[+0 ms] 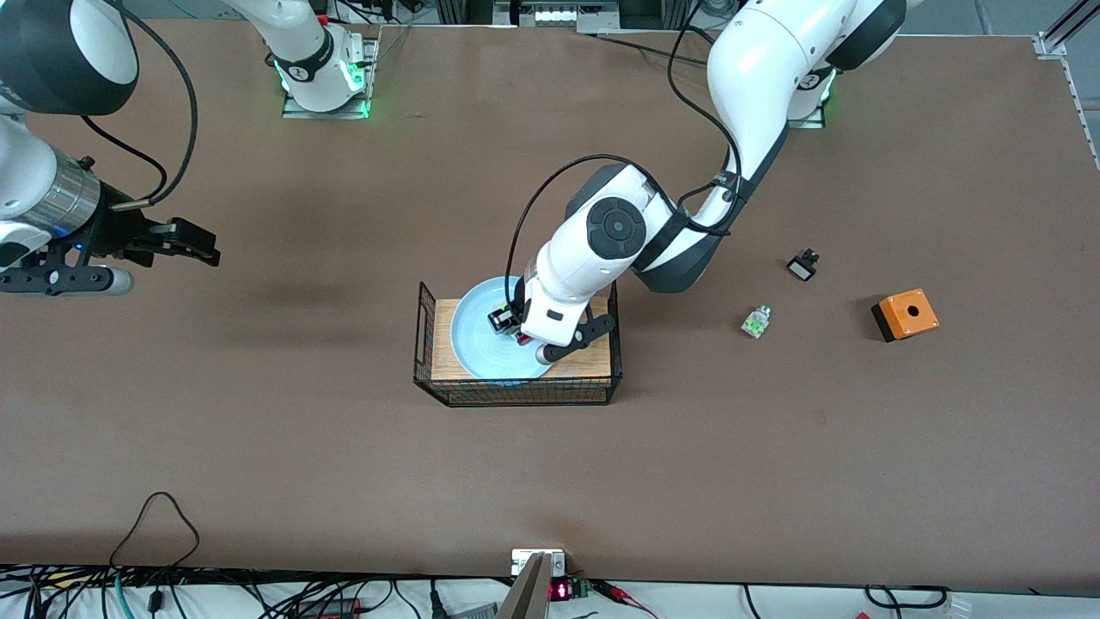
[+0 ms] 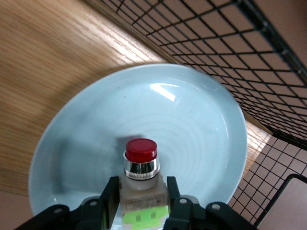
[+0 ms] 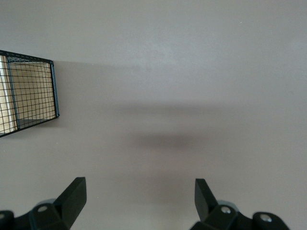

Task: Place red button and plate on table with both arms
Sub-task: 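Carry the red button beside the green switch while the right gripper approaches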

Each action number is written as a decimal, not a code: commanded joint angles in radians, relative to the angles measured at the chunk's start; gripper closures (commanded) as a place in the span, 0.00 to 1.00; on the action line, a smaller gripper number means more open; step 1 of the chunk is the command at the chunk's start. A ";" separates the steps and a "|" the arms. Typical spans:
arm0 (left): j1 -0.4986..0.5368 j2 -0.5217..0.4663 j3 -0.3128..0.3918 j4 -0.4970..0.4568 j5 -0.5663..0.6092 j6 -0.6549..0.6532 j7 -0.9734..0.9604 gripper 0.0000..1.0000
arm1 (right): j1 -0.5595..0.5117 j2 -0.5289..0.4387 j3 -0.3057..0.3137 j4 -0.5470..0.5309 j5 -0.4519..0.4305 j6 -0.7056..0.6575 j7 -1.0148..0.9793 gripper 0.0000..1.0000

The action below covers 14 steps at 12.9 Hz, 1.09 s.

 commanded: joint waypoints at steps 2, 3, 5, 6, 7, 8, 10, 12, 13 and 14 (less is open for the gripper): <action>0.011 -0.101 0.006 0.017 0.013 -0.214 -0.002 0.71 | -0.001 -0.006 0.003 0.004 0.017 -0.017 -0.010 0.00; 0.026 -0.139 0.006 0.015 0.013 -0.260 0.001 0.71 | -0.001 -0.006 0.003 0.004 0.017 -0.017 -0.010 0.00; 0.063 -0.207 0.009 0.015 0.018 -0.404 0.002 0.71 | -0.001 -0.014 0.010 0.012 0.041 -0.019 -0.004 0.00; 0.080 -0.231 0.008 0.015 0.036 -0.456 0.022 0.71 | -0.001 -0.021 0.012 0.013 0.075 -0.020 -0.002 0.00; 0.098 -0.260 0.008 0.014 0.070 -0.581 0.124 0.75 | 0.002 -0.033 0.015 0.016 0.125 -0.046 0.040 0.00; 0.124 -0.265 0.008 0.012 0.088 -0.657 0.187 0.76 | 0.004 -0.038 0.038 0.027 0.150 -0.065 0.130 0.00; 0.170 -0.275 0.009 0.006 0.139 -0.733 0.354 0.76 | 0.002 -0.038 0.142 0.042 0.152 -0.070 0.348 0.00; 0.247 -0.276 0.009 -0.012 0.151 -0.744 0.557 0.75 | 0.013 -0.037 0.257 0.049 0.149 -0.056 0.584 0.00; 0.293 -0.278 0.009 -0.029 0.153 -0.744 0.664 0.75 | 0.030 -0.029 0.307 0.049 0.139 -0.053 0.704 0.00; 0.337 -0.278 0.009 -0.056 0.171 -0.735 0.790 0.75 | 0.053 -0.024 0.332 0.049 0.139 -0.031 0.792 0.00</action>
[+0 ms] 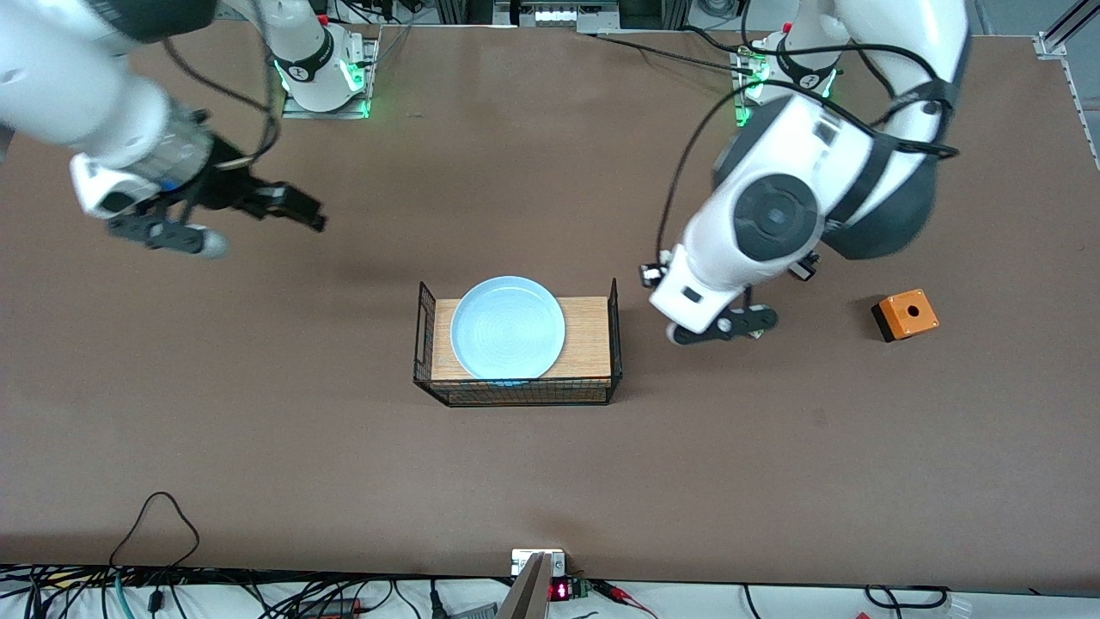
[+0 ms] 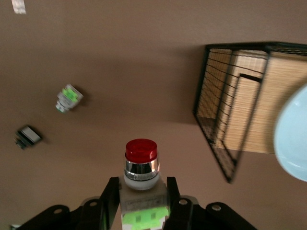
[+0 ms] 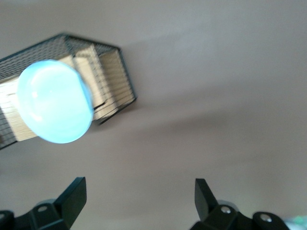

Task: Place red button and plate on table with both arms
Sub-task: 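Carry the red button beside the green switch while the right gripper approaches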

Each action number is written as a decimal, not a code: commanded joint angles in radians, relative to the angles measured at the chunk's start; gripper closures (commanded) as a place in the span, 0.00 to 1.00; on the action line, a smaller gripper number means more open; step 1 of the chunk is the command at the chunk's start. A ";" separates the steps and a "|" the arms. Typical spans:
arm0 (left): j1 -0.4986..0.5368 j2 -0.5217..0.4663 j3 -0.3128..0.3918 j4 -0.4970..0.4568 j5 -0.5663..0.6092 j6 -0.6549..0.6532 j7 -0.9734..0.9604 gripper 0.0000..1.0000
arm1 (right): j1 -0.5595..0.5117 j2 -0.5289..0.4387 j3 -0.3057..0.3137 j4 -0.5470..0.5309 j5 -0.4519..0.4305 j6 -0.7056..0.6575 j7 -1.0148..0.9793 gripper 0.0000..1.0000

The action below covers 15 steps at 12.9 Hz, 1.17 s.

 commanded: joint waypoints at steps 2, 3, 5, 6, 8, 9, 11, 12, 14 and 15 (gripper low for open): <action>0.144 -0.027 -0.014 -0.120 0.090 0.043 0.382 0.75 | 0.108 0.033 0.057 0.013 -0.011 0.108 0.323 0.00; 0.173 -0.027 -0.012 -0.160 0.105 0.073 0.416 0.75 | 0.139 0.054 0.056 0.013 -0.012 0.128 0.387 0.00; 0.217 -0.038 -0.014 -0.235 0.153 0.129 0.476 0.75 | 0.187 0.095 0.056 0.013 -0.015 0.195 0.487 0.00; 0.233 -0.050 -0.014 -0.295 0.174 0.187 0.488 0.75 | 0.210 0.114 0.056 0.013 -0.038 0.214 0.515 0.00; 0.315 -0.087 -0.017 -0.462 0.198 0.363 0.553 0.75 | 0.254 0.166 0.056 0.013 -0.092 0.248 0.572 0.00; 0.345 -0.110 -0.015 -0.552 0.198 0.469 0.600 0.75 | 0.266 0.190 0.056 0.013 -0.100 0.278 0.611 0.00; 0.387 -0.121 -0.017 -0.655 0.198 0.571 0.657 0.75 | 0.276 0.227 0.056 0.010 -0.098 0.338 0.653 0.00; 0.410 -0.116 -0.015 -0.676 0.198 0.618 0.694 0.75 | 0.276 0.244 0.056 0.009 -0.097 0.358 0.665 0.00; 0.456 -0.099 -0.015 -0.717 0.198 0.708 0.749 0.75 | 0.254 0.273 0.045 -0.002 -0.097 0.390 0.673 0.00; 0.459 -0.093 -0.015 -0.737 0.198 0.734 0.751 0.75 | 0.234 0.278 0.038 -0.008 -0.097 0.401 0.670 0.00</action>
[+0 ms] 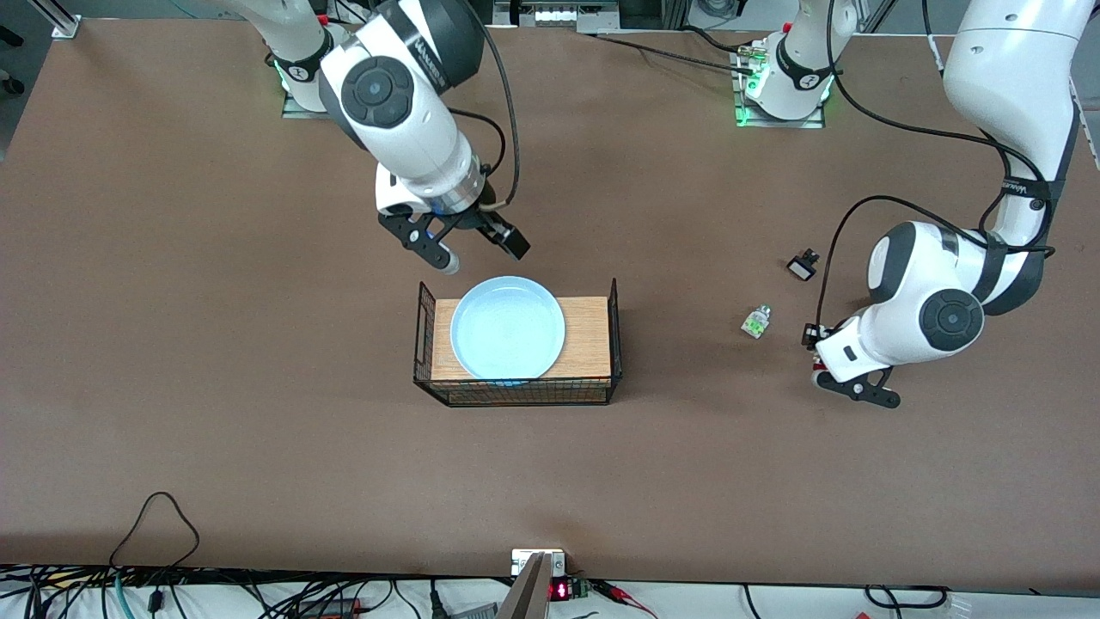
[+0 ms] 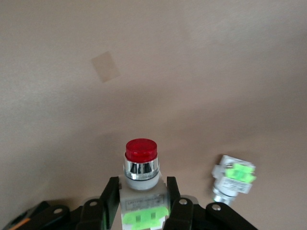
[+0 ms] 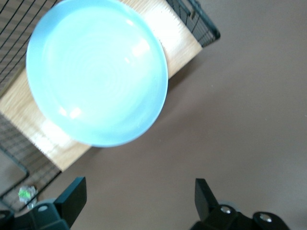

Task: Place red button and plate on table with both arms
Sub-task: 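Lower the right gripper to the plate rim while the left gripper releases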

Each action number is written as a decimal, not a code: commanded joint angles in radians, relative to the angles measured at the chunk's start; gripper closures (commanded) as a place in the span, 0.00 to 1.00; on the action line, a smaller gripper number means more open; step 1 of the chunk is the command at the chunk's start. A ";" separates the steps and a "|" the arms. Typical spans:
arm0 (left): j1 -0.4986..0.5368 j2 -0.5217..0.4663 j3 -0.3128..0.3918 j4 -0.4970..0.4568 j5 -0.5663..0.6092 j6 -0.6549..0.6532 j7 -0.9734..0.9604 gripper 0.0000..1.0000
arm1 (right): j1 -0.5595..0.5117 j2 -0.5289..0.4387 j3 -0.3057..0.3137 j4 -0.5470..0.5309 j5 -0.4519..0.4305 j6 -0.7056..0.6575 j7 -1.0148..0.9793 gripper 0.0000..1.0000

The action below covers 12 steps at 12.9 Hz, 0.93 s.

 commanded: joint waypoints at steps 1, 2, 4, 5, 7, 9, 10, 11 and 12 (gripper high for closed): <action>0.044 -0.013 -0.015 -0.095 0.015 0.114 0.043 0.75 | -0.056 0.012 -0.008 -0.018 -0.015 0.040 0.005 0.00; 0.054 -0.005 -0.015 -0.117 0.015 0.144 0.044 0.75 | -0.073 0.012 -0.008 -0.037 -0.014 0.066 0.003 0.00; 0.057 0.024 -0.015 -0.131 0.014 0.170 0.041 0.75 | -0.073 0.012 -0.008 -0.089 -0.015 0.107 0.003 0.00; 0.064 0.035 -0.015 -0.131 0.014 0.176 0.041 0.74 | -0.067 0.012 -0.008 -0.112 -0.015 0.129 0.009 0.00; 0.060 0.040 -0.015 -0.126 0.014 0.178 0.036 0.58 | -0.060 0.013 -0.008 -0.144 -0.015 0.170 0.020 0.00; 0.058 0.040 -0.015 -0.124 0.014 0.173 0.030 0.27 | -0.041 0.021 -0.008 -0.147 -0.014 0.180 0.021 0.00; 0.057 0.040 -0.015 -0.123 0.014 0.170 0.032 0.13 | -0.032 0.025 -0.008 -0.147 -0.014 0.180 0.021 0.00; 0.057 0.035 -0.016 -0.121 0.014 0.167 0.032 0.00 | -0.029 0.030 -0.008 -0.147 -0.014 0.180 0.021 0.00; 0.055 0.029 -0.020 -0.117 0.014 0.165 0.027 0.00 | -0.024 0.036 -0.008 -0.147 -0.014 0.180 0.021 0.00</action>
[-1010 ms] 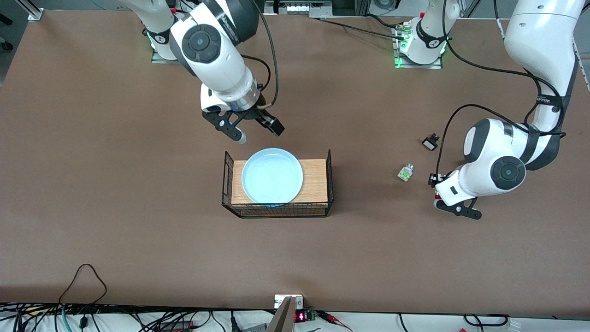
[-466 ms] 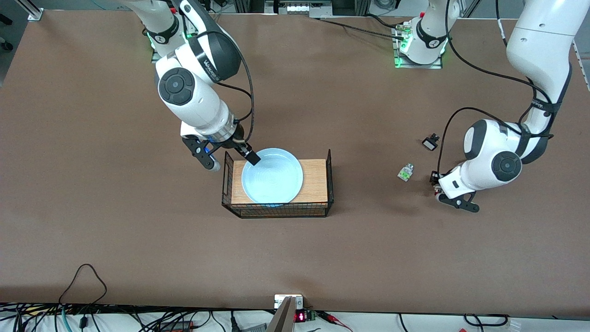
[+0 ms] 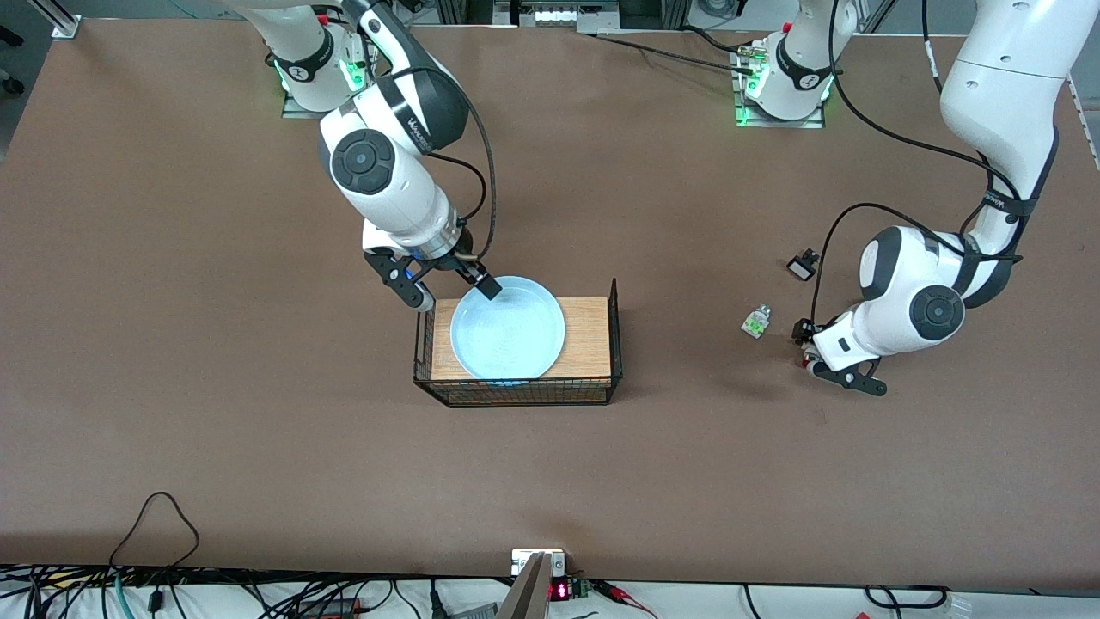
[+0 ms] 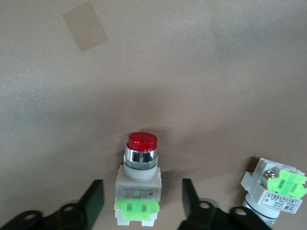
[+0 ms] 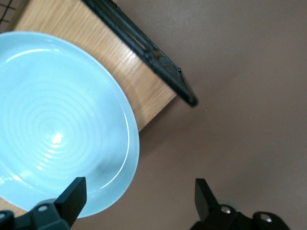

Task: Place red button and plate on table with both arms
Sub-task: 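Lower the right gripper to the plate rim while the left gripper releases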

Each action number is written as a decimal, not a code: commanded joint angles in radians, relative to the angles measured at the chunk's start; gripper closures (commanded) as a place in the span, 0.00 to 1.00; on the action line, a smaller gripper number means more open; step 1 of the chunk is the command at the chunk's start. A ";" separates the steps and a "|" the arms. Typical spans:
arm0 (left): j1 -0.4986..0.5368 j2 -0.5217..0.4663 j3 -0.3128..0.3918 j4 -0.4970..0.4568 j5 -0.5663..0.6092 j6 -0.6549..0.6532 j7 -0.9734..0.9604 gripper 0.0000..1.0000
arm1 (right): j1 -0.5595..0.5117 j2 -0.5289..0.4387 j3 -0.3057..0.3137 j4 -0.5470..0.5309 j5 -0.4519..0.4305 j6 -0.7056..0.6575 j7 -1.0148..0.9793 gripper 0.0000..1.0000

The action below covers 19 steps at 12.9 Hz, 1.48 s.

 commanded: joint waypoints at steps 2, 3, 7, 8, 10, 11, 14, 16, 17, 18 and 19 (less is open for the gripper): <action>0.011 -0.050 -0.025 0.010 0.014 -0.044 0.013 0.00 | 0.007 0.014 0.004 -0.008 -0.011 0.018 0.020 0.01; 0.011 -0.067 -0.058 0.028 0.011 -0.082 0.003 0.00 | 0.007 0.017 0.004 -0.008 -0.011 0.022 0.018 0.02; 0.008 -0.087 -0.095 0.238 0.009 -0.391 0.002 0.00 | 0.004 0.025 0.004 -0.006 -0.009 0.053 0.018 0.06; 0.002 -0.087 -0.098 0.288 0.008 -0.470 -0.002 0.00 | 0.004 0.026 0.004 -0.006 -0.009 0.058 0.018 0.06; 0.000 -0.095 -0.121 0.370 0.006 -0.586 -0.007 0.00 | 0.007 0.031 0.004 -0.008 -0.009 0.056 0.020 0.08; 0.000 -0.103 -0.135 0.420 0.009 -0.654 -0.016 0.00 | 0.007 0.032 0.004 -0.011 -0.009 0.056 0.020 0.09; -0.003 -0.113 -0.178 0.529 0.002 -0.817 -0.076 0.00 | 0.013 0.032 0.004 -0.029 -0.009 0.056 0.020 0.09; 0.020 -0.109 -0.184 0.521 -0.017 -0.834 -0.074 0.00 | 0.013 0.032 0.004 -0.029 -0.009 0.050 0.020 0.11; 0.014 -0.116 -0.180 0.525 -0.035 -0.834 -0.076 0.00 | 0.015 0.032 0.004 -0.029 -0.009 0.049 0.020 0.16; -0.003 -0.162 -0.180 0.521 -0.035 -0.851 -0.105 0.00 | 0.015 0.032 0.004 -0.032 -0.011 0.048 0.017 0.29; -0.014 -0.181 -0.177 0.527 -0.034 -0.887 -0.132 0.00 | 0.015 0.031 0.004 -0.032 -0.011 0.047 0.008 0.36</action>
